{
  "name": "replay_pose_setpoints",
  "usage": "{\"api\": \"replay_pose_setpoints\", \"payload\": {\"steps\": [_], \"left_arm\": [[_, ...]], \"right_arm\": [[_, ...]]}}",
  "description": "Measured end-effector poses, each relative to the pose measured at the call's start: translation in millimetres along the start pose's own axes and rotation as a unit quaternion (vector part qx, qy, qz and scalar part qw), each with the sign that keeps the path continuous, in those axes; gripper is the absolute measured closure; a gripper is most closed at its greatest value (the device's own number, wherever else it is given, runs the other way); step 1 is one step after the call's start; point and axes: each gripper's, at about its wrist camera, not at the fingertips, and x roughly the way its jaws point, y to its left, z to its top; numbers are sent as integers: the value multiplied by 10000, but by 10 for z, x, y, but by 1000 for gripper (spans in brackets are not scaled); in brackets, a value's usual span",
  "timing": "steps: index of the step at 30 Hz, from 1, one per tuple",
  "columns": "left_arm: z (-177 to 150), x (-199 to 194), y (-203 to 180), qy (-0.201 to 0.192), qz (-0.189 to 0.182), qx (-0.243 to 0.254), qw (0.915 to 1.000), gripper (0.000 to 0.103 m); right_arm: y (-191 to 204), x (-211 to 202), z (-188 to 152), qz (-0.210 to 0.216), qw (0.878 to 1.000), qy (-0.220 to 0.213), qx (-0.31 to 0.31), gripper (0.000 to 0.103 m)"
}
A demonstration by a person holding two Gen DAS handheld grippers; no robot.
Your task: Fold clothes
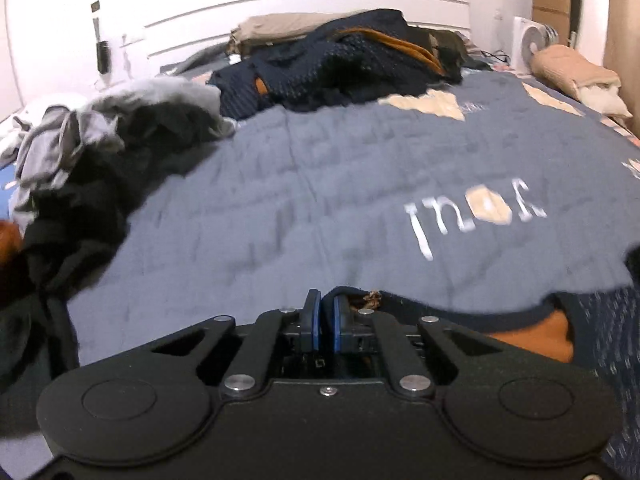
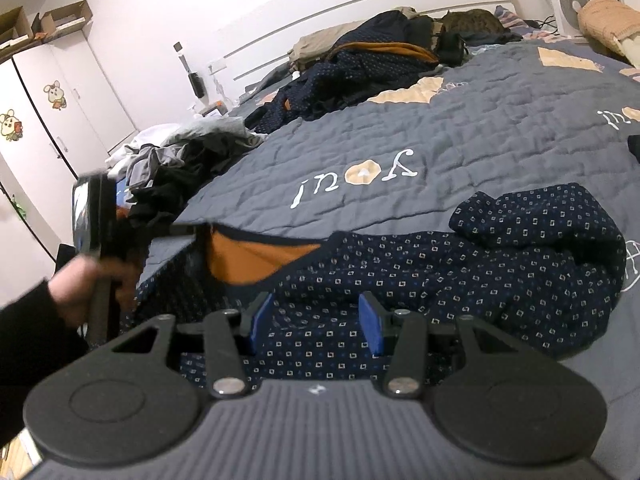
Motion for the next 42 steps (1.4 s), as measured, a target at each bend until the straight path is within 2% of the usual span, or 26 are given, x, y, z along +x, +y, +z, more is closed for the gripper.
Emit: {"api": "replay_pose_setpoints", "payload": {"steps": [3, 5, 7, 8, 10, 12, 18, 20, 22, 25, 27, 31, 33, 37, 42], "left_arm": [[117, 290, -17, 685, 69, -192, 9974, 92], [79, 348, -30, 914, 38, -286, 9954, 91], [-10, 208, -51, 699, 59, -242, 9972, 87], [-60, 94, -36, 578, 53, -286, 9979, 79], [-166, -174, -10, 280, 39, -383, 9989, 69], [-285, -508, -15, -39, 5, -448, 9990, 69], [-659, -1337, -260, -312, -617, -614, 9957, 58], [-756, -1523, -395, -363, -813, -664, 9938, 52], [-869, -1680, -508, -378, -1117, -866, 9892, 51], [-1002, -1769, -655, -281, -1393, -1011, 9847, 45], [-1103, -1809, -749, -241, -1530, -1063, 9822, 45], [-1284, -1735, -833, -212, -1778, -1215, 9763, 45], [-1301, -1726, -873, -212, -1674, -1100, 9795, 45], [-1288, -1745, -853, -246, -1854, -1204, 9749, 45], [-1307, -1724, -826, -209, -1804, -1271, 9751, 45]], "right_arm": [[-21, 23, -5, -19, 10000, 32, 7, 57], [-40, 35, -2, -56, 10000, 65, -11, 57], [-62, 26, 10, -108, 9999, 70, -44, 57], [-79, 18, 19, -135, 9999, 60, -47, 57], [-148, -19, 54, -219, 9998, 15, 1, 57], [-239, -64, 101, -420, 9991, -34, 21, 57], [-628, -179, 211, -1526, 9876, -359, -92, 57], [-721, -152, 208, -1836, 9814, -439, -359, 57], [-776, -93, 210, -1970, 9770, -444, -684, 57], [-797, 5, 221, -1806, 9771, -434, -1036, 57], [-808, 71, 227, -1713, 9760, -441, -1272, 57], [-771, 245, 210, -1824, 9656, -351, -1820, 57], [-762, 368, 187, -1879, 9588, -156, -2126, 57], [-766, 549, 160, -1961, 9494, 25, -2455, 57], [-774, 762, 131, -2055, 9375, 206, -2801, 57]]}}
